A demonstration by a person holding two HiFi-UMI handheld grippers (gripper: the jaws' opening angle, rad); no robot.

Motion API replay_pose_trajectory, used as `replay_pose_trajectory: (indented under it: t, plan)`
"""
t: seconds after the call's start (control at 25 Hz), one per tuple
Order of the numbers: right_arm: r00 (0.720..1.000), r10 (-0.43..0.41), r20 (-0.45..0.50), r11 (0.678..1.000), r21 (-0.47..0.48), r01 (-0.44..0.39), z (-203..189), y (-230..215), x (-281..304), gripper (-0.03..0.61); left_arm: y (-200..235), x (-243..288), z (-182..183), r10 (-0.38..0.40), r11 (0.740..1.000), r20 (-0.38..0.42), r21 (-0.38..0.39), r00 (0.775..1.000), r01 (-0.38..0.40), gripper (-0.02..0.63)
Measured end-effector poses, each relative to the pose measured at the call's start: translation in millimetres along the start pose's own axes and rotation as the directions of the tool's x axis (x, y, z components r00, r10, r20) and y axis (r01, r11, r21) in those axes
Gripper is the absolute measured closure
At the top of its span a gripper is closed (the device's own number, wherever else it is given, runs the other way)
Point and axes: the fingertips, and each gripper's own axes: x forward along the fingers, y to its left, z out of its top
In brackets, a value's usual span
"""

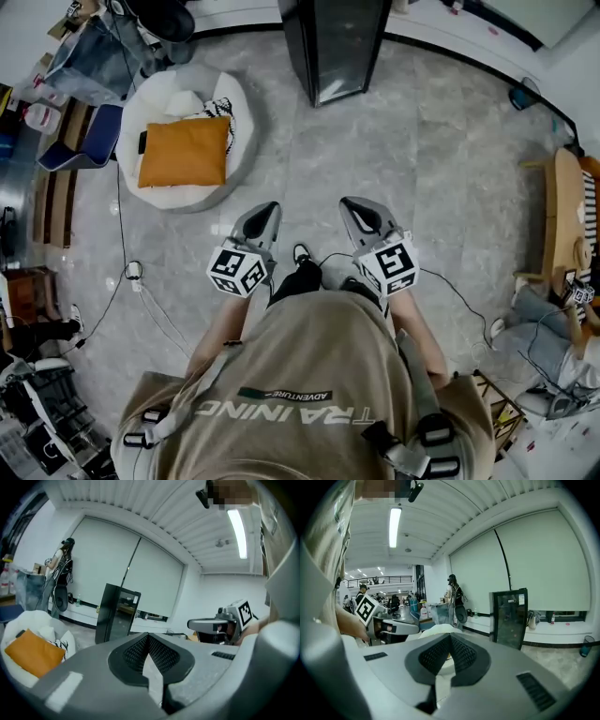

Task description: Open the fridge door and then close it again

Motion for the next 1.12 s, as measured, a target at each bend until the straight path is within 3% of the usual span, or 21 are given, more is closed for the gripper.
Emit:
replay_pose_trajectory:
  t: [0.36,0.68,0.88,1.12]
  plan:
    - [0.998,-0.041,-0.054,0.998,0.055,0.044,2,-6,42,0.583,69,34,44,-0.042,0.999,0.019,0.019,0.999,0.041,0.614]
    - [0.998,-0.02,-0.051,0.998,0.065,0.024,6,-40,91,0.583,88,63,34,-0.071,0.997,-0.047,0.013,0.996,0.072,0.614]
    - [0.999,0.038,-0.024,0.997,0.075,-0.036,9,-79,142,0.583,117,104,51,-0.036,0.998,-0.073,0.039,0.997,0.039,0.614]
    - [0.998,0.038,0.041,0.999,0.034,-0.039,43,-160,184,0.583,135,183,99,-0.028,0.995,-0.079,0.095,0.996,0.036,0.614]
